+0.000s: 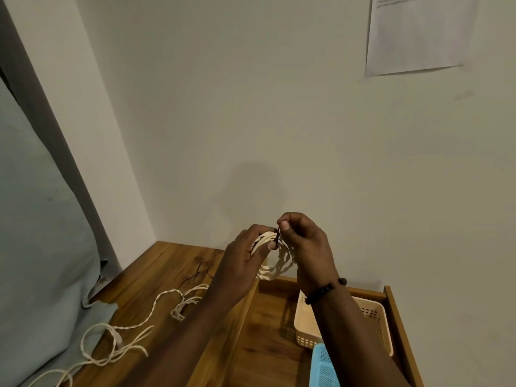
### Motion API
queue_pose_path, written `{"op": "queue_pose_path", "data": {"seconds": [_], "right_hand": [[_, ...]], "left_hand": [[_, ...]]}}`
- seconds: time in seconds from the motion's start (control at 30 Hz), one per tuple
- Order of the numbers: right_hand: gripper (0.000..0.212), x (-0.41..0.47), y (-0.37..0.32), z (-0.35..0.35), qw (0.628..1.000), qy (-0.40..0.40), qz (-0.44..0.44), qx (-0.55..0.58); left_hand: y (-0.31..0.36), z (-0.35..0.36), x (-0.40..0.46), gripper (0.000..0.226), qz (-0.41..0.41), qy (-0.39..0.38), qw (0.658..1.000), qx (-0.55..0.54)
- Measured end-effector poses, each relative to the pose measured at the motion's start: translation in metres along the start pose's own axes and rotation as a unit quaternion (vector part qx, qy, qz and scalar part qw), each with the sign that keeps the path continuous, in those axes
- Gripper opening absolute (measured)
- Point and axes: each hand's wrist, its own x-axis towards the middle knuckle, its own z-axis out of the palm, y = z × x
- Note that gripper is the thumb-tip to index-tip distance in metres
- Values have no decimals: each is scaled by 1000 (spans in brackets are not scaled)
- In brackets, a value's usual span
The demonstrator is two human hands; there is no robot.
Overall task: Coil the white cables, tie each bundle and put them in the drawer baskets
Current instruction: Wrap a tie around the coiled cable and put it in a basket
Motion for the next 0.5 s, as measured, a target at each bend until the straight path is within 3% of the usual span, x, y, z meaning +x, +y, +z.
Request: {"op": "queue_pose_path", "data": {"seconds": [0.13, 0.23, 0.33, 0.43, 0.5], "right_hand": [[15, 4, -5, 3, 993, 16, 101, 51], [17, 2, 4, 0, 995, 27, 98, 3], [32, -6, 10, -16, 988, -44, 53, -137], [56, -26, 20, -40, 971, -116, 142, -156], [59, -43, 32, -52, 959, -139, 175, -177]], "left_hand": [[2, 0, -2, 27, 1, -19, 1000, -10], [-2, 6, -6, 29, -29, -23, 999, -15], [-12, 18, -14, 26, -79, -8, 996, -28], [-25, 32, -27, 20, -161, 11, 984, -80], [-35, 45, -36, 22, -227, 2, 964, -139]]}}
